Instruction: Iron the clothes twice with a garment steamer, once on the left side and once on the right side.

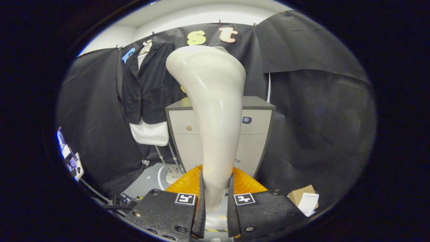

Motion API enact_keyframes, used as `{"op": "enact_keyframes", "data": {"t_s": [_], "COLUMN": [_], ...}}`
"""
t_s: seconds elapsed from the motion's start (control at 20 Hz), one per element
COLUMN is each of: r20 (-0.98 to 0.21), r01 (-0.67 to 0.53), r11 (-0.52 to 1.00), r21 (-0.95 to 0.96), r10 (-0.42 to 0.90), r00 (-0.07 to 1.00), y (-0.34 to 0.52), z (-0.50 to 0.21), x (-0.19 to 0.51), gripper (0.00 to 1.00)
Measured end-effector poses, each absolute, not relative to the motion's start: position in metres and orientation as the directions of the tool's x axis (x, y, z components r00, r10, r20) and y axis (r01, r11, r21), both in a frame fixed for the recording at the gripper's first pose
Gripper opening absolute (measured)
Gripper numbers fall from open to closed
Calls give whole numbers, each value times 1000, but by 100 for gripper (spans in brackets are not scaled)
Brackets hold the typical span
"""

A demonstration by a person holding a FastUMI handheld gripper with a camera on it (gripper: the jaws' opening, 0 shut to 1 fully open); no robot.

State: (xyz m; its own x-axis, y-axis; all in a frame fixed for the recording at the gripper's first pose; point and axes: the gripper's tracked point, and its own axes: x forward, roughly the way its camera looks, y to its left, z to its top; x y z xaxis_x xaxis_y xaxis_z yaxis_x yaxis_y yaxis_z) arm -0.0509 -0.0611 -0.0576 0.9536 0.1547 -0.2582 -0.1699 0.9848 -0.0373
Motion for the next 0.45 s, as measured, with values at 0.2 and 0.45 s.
{"op": "enact_keyframes", "data": {"t_s": [0.2,0.45], "r20": [-264,-262], "r01": [-172,-164], "r11": [984,985], "r21": [-44,-49], "r10": [154,146], "r00": [952,954], "y": [-61,-64], "z": [-64,-65], "x": [-51,-50], "gripper": [28,28]}}
